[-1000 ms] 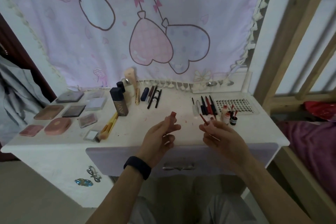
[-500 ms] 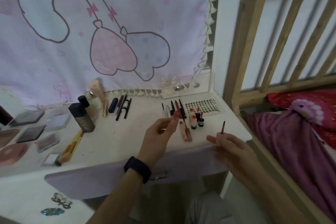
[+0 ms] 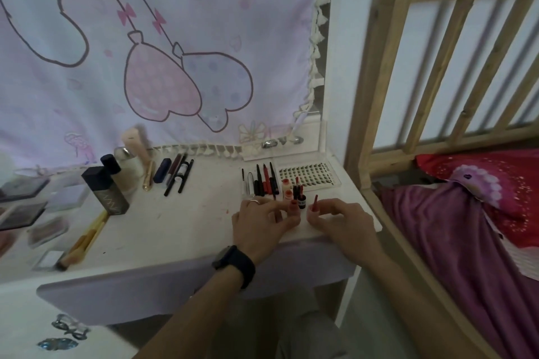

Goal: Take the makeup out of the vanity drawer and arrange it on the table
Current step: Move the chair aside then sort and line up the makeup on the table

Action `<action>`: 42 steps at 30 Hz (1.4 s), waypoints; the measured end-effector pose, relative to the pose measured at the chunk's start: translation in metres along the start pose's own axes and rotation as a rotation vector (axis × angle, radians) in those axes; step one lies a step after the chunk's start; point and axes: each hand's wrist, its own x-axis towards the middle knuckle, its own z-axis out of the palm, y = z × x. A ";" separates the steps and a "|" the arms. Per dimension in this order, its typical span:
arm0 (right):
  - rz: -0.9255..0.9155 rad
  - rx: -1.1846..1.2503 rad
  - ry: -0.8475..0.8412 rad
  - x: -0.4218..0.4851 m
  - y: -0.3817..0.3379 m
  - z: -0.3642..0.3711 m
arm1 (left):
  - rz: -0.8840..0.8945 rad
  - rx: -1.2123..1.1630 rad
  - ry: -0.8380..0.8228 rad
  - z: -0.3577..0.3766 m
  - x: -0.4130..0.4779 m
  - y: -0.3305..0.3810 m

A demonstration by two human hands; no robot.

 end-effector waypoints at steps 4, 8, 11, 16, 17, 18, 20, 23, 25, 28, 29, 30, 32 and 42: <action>-0.060 -0.138 0.041 0.006 0.010 0.013 | -0.046 0.070 0.002 0.003 0.003 -0.006; -0.107 -0.175 0.102 0.007 0.014 0.016 | 0.009 0.163 0.003 0.004 0.005 -0.009; -0.114 -0.202 0.111 0.008 0.018 0.018 | 0.050 0.205 -0.002 0.004 0.004 -0.011; -0.115 -0.241 0.119 0.009 0.021 0.021 | 0.092 0.251 -0.006 0.006 0.004 -0.010; -0.113 -0.243 0.119 0.010 0.022 0.021 | 0.094 0.258 -0.007 0.007 0.005 -0.009; -0.113 -0.242 0.120 0.010 0.022 0.022 | 0.093 0.267 -0.008 0.008 0.004 -0.009; -0.116 -0.232 0.127 0.010 0.023 0.023 | 0.091 0.279 -0.011 0.010 0.004 -0.009; -0.110 -0.224 0.133 0.010 0.022 0.023 | 0.085 0.282 -0.013 0.011 0.005 -0.009; -0.106 -0.232 0.131 0.010 0.022 0.023 | 0.087 0.283 -0.012 0.011 0.005 -0.009; -0.101 -0.240 0.123 0.009 0.021 0.023 | 0.087 0.289 -0.026 0.011 0.006 -0.009; -0.097 -0.243 0.119 0.009 0.020 0.023 | 0.089 0.295 -0.030 0.011 0.007 -0.008; -0.092 -0.246 0.116 0.009 0.019 0.023 | 0.091 0.302 -0.033 0.011 0.007 -0.008; -0.086 -0.252 0.108 0.009 0.018 0.022 | 0.097 0.311 -0.036 0.011 0.007 -0.008; -0.083 -0.278 0.087 0.009 0.019 0.022 | 0.098 0.344 -0.070 0.009 0.007 -0.007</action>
